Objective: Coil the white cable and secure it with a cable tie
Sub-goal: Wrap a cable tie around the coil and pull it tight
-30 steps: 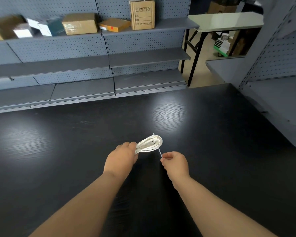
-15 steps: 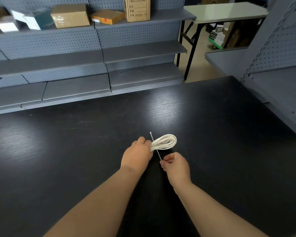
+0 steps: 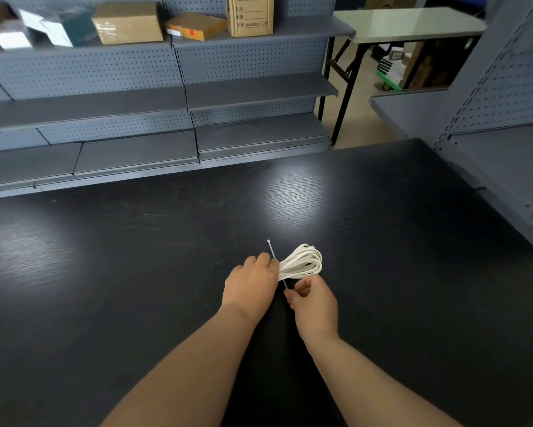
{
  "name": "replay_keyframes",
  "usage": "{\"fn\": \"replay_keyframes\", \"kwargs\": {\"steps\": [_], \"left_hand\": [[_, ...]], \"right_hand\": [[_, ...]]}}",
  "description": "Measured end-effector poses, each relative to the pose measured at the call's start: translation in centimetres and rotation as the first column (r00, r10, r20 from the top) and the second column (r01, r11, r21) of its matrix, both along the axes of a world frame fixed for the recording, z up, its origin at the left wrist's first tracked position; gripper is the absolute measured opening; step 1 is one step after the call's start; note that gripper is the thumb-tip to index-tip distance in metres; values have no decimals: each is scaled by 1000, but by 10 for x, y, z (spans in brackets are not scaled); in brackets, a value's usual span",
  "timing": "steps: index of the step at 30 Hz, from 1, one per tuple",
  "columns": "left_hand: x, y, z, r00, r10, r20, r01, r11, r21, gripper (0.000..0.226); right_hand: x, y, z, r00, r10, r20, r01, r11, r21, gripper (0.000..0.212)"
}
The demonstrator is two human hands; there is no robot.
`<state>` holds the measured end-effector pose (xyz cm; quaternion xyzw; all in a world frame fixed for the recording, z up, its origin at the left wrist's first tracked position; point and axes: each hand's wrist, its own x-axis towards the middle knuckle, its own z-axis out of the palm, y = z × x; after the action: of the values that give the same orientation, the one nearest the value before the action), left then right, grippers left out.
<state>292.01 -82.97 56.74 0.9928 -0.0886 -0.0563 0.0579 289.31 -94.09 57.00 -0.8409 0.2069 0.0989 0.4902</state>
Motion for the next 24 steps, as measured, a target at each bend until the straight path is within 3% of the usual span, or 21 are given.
{"fn": "replay_keyframes", "kwargs": {"steps": [4,10,13,20,24], "left_hand": [[1,1,-1,1000,15,4,-15,1000,-12,30],[1,0,0,1000,24,-6,-24,1000,-14,29],[1,0,2,1000,26,-7,-26,1000,-9,27],[0,-1,4,999,27,-17,-28,1000,-9,25],[0,-1,4,999,34,-21,-34,999,-3,23]], "right_hand": [[-2,1,-2,999,-50,-8,50,997,65,21],[-9,-8,5,990,-122,-69,139,917,374,9],[-13,-15,5,995,-75,-72,99,889,446,20],[-19,-24,2,980,189,63,-199,921,335,33],[-15,-26,5,953,248,174,-285,927,242,27]]}}
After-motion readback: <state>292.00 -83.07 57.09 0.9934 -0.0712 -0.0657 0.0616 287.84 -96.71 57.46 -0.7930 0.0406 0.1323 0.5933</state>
